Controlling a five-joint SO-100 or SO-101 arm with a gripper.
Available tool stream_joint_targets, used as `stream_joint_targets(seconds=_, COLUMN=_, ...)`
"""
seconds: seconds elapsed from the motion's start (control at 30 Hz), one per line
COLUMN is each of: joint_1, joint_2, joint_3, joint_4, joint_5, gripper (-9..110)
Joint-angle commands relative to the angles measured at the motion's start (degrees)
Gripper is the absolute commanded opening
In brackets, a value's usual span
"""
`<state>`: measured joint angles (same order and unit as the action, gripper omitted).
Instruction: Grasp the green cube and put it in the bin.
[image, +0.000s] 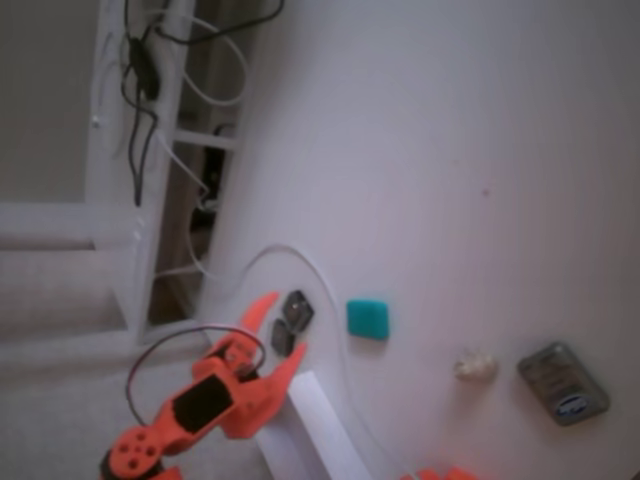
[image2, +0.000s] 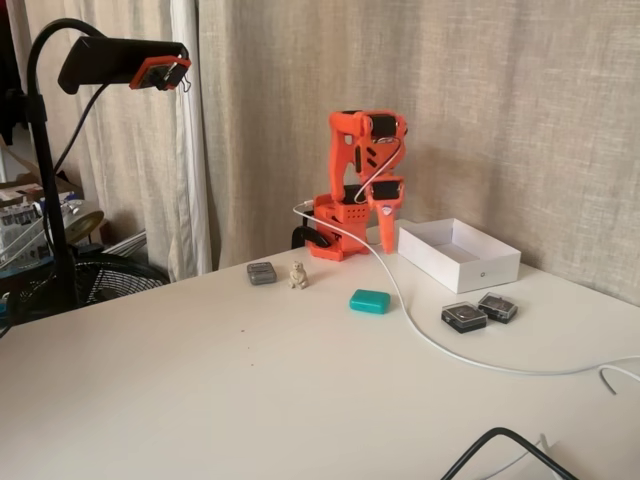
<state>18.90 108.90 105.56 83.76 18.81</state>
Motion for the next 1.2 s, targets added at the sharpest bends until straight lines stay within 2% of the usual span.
stream_joint_targets(seconds=0.0, joint_1=-0.2, joint_2=-1.8, joint_3=0.3, joint_4=1.1, joint_5=2.4, gripper=30)
stream_joint_targets(seconds=0.1, joint_1=2.0, joint_2=-4.0, joint_3=1.1, joint_4=1.9, joint_5=3.3, gripper=31)
stream_joint_targets(seconds=0.27, joint_1=7.3, joint_2=-6.9, joint_3=1.9, joint_4=0.7, joint_5=3.5, gripper=40)
stream_joint_targets(seconds=0.4, joint_1=9.2, joint_2=-8.4, joint_3=2.1, joint_4=-0.1, joint_5=3.4, gripper=40)
stream_joint_targets(seconds=1.17, joint_1=5.4, joint_2=-21.3, joint_3=1.9, joint_4=-5.5, joint_5=3.3, gripper=38)
